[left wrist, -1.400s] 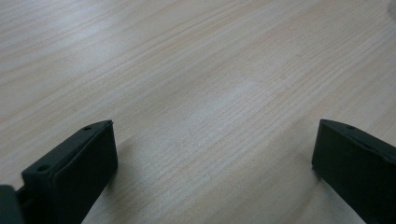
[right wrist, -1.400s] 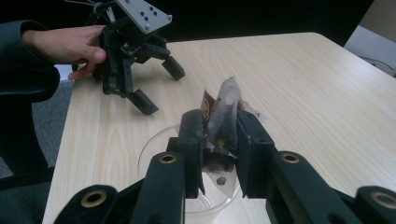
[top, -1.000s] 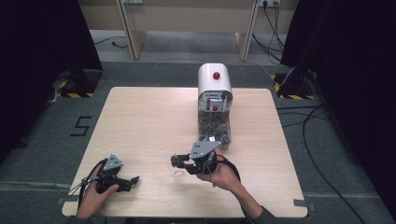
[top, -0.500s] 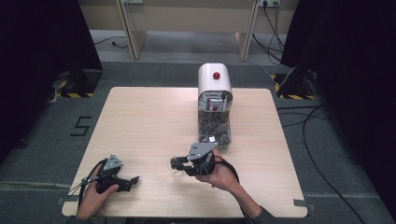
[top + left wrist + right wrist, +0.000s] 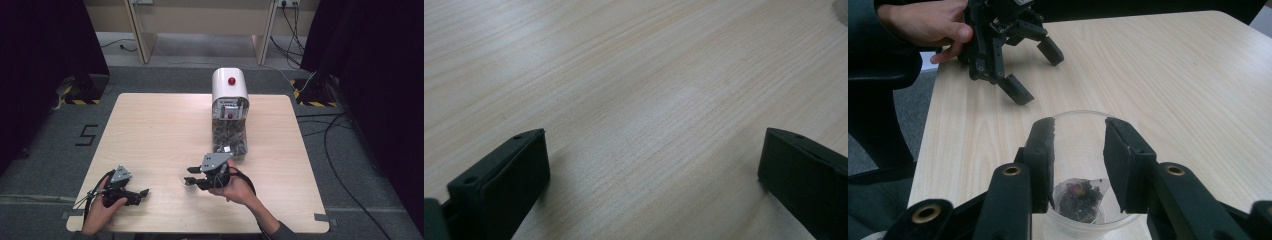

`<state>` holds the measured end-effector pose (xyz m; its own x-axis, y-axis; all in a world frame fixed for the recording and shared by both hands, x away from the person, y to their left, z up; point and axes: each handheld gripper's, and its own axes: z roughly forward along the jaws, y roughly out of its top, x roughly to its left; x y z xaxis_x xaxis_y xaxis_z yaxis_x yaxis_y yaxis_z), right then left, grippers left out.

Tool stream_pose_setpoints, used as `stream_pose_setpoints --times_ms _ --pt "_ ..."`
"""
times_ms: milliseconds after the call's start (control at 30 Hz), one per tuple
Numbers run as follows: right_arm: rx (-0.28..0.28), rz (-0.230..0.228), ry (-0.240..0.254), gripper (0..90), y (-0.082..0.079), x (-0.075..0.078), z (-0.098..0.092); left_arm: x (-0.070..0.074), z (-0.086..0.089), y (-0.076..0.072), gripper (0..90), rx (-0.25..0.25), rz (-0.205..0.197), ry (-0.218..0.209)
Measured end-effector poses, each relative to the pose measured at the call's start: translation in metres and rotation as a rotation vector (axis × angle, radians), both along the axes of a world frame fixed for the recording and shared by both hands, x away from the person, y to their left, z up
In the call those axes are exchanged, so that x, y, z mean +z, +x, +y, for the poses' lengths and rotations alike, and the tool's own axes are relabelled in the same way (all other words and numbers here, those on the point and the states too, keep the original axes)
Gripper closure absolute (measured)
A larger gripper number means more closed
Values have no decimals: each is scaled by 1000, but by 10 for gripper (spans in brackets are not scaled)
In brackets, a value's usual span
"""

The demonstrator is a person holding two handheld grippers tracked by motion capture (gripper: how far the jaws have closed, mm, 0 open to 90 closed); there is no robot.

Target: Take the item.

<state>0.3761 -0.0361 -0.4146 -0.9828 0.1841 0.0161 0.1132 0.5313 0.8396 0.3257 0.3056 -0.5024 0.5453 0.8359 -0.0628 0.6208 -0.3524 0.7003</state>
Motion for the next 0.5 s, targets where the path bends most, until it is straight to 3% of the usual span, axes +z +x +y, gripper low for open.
stream_pose_setpoints --times_ms 500 --pt "-34 -5 13 627 4 4 -6 0 0 0 0 0 0 0"
